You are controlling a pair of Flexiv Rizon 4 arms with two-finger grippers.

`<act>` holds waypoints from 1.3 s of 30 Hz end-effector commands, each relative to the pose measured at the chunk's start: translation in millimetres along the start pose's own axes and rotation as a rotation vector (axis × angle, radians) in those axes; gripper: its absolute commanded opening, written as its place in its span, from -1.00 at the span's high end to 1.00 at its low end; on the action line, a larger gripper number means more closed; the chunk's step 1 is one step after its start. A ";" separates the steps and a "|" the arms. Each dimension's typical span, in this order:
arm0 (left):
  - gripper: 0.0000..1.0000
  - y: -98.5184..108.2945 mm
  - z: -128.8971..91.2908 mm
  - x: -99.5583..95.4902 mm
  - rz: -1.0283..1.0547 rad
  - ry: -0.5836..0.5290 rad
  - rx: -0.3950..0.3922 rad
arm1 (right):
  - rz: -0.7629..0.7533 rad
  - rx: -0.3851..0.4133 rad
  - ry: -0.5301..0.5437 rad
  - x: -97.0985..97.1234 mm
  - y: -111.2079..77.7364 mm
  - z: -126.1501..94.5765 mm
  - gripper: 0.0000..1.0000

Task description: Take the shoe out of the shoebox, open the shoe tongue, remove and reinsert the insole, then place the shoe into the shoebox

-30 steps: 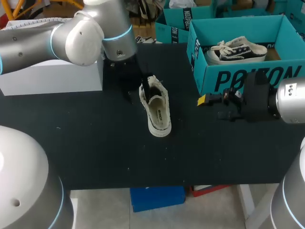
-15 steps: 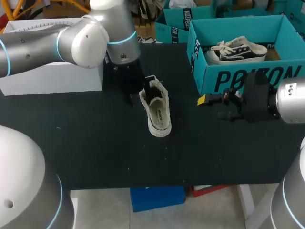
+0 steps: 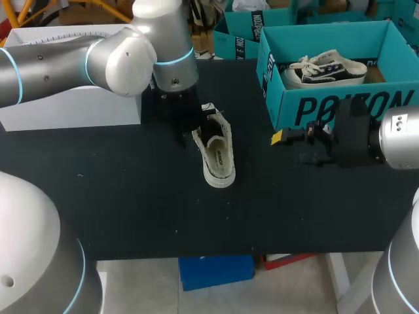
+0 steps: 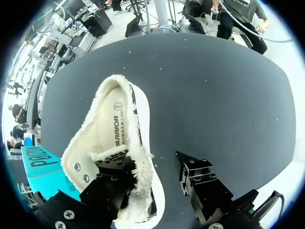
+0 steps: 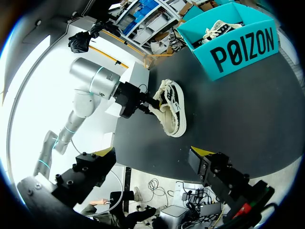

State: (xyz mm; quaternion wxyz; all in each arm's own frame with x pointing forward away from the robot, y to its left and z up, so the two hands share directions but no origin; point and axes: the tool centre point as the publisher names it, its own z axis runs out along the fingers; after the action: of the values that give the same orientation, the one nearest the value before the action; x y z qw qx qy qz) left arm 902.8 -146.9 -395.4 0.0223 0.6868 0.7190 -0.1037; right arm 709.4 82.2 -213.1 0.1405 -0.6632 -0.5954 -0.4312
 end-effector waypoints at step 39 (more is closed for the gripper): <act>1.00 14.2 1.5 -5.0 0.040 0.015 -0.158 | 0.001 0.000 0.000 0.3 -0.1 -0.1 -1.00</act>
State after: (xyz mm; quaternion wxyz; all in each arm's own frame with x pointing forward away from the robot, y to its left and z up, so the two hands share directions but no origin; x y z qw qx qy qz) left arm 917.4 -155.0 -408.2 0.0727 0.6948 0.7142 -0.0427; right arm 709.4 82.2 -213.1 0.1405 -0.6632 -0.5954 -0.4312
